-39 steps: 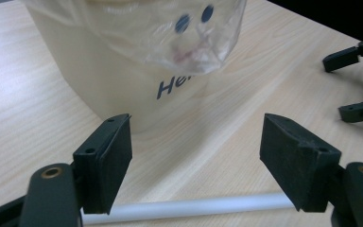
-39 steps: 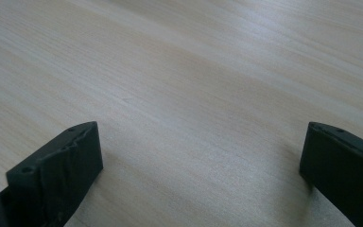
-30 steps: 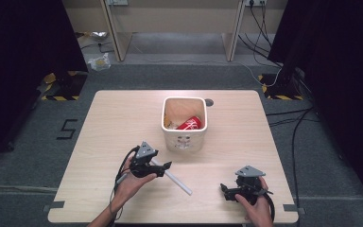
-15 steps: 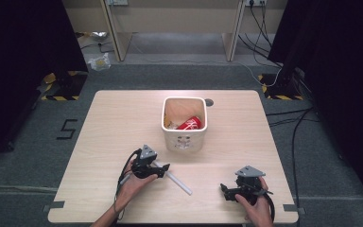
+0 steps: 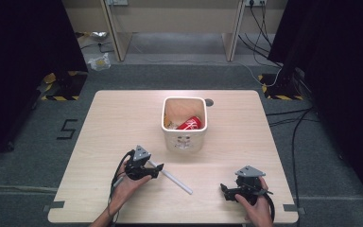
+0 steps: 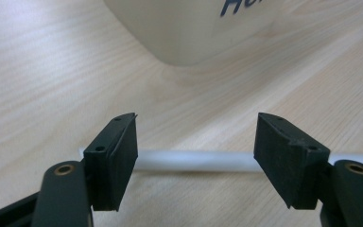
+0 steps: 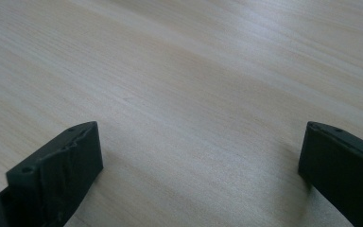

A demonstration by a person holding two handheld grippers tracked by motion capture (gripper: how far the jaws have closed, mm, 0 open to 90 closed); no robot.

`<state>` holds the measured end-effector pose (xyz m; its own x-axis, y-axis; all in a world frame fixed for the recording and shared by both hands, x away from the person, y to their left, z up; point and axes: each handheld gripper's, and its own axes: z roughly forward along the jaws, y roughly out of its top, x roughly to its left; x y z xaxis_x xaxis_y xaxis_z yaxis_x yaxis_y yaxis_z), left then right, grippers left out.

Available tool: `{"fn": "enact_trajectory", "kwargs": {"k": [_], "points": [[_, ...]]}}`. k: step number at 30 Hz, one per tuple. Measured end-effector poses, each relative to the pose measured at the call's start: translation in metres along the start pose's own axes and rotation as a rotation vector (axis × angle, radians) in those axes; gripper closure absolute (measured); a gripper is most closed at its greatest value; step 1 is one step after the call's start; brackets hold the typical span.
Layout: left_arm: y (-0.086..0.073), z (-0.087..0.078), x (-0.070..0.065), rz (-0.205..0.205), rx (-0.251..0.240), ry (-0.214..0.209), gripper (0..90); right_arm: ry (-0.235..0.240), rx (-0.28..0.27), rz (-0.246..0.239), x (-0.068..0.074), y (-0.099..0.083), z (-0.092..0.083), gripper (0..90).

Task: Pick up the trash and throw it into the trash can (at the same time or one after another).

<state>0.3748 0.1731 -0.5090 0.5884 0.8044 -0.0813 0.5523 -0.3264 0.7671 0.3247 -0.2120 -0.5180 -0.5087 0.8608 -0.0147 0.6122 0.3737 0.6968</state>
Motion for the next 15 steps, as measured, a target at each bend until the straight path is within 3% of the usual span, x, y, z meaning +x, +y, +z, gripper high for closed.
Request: {"fn": "enact_trajectory", "kwargs": {"k": [7, 12, 15], "points": [[-0.004, 0.009, 0.004, -0.032, 0.017, -0.004, 30.3, 0.0, 0.0, 0.0, 0.0, 0.0, 0.0, 0.7], [0.001, 0.011, 0.005, -0.08, 0.006, -0.063, 30.1, 0.0, 0.0, 0.0, 0.0, 0.0, 0.0, 0.7], [0.003, 0.012, 0.0, -0.085, 0.006, -0.09, 29.7, 0.001, 0.001, 0.0, 0.0, 0.0, 0.0, 0.6]]}}
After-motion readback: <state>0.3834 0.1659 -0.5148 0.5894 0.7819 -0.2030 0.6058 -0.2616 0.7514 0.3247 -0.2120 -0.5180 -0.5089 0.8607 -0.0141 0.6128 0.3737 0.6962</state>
